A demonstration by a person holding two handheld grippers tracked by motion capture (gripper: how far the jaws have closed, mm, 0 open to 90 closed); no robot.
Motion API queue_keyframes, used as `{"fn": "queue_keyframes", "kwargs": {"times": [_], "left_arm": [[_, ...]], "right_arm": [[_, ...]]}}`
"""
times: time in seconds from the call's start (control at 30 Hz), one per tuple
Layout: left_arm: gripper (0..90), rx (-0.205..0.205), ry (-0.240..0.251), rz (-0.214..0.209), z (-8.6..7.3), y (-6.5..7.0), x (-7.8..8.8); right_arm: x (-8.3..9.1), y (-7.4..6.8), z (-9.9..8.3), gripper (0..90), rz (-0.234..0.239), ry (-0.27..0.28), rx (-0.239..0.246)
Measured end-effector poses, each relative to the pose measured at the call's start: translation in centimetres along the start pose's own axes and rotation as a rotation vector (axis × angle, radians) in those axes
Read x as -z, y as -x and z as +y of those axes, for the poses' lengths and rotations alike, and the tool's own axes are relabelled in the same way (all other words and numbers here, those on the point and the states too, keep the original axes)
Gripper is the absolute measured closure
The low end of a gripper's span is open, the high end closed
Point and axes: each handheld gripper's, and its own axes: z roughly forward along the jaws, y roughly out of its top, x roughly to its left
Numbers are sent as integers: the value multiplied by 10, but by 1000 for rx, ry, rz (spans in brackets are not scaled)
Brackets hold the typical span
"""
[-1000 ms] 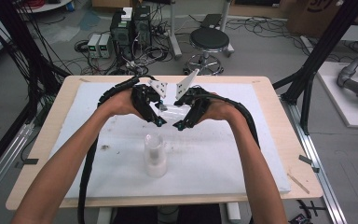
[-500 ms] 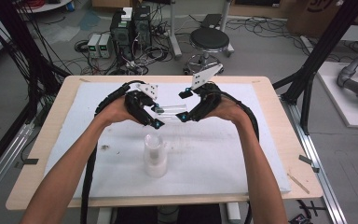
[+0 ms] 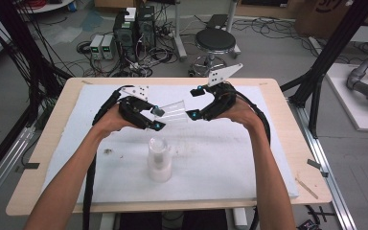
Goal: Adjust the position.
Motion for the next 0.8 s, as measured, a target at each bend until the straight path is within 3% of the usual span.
{"fn": "queue_keyframes", "kwargs": {"times": [0.13, 0.23, 0.37, 0.5, 0.57, 0.6, 0.8], "left_arm": [[415, 21, 67, -1, -5, 0, 6], [415, 31, 124, -9, -9, -1, 10], [415, 38, 187, -13, -12, -1, 12], [415, 35, 205, -12, -14, 1, 11], [415, 29, 203, -15, -14, 1, 11], [415, 26, 204, -15, -13, 2, 11], [415, 17, 231, -29, -11, 3, 9]], "right_arm": [[5, 0, 0, 150, -4, 37, -10], [9, 0, -7, 150, 4, 114, -29], [8, 0, -12, 150, -5, 90, -52], [6, -3, -11, 150, 0, 112, -56], [5, -3, -14, 151, -4, 160, -47], [6, -3, -18, 151, 11, 182, -67], [-1, -5, -34, 151, 13, 209, -93]]}}
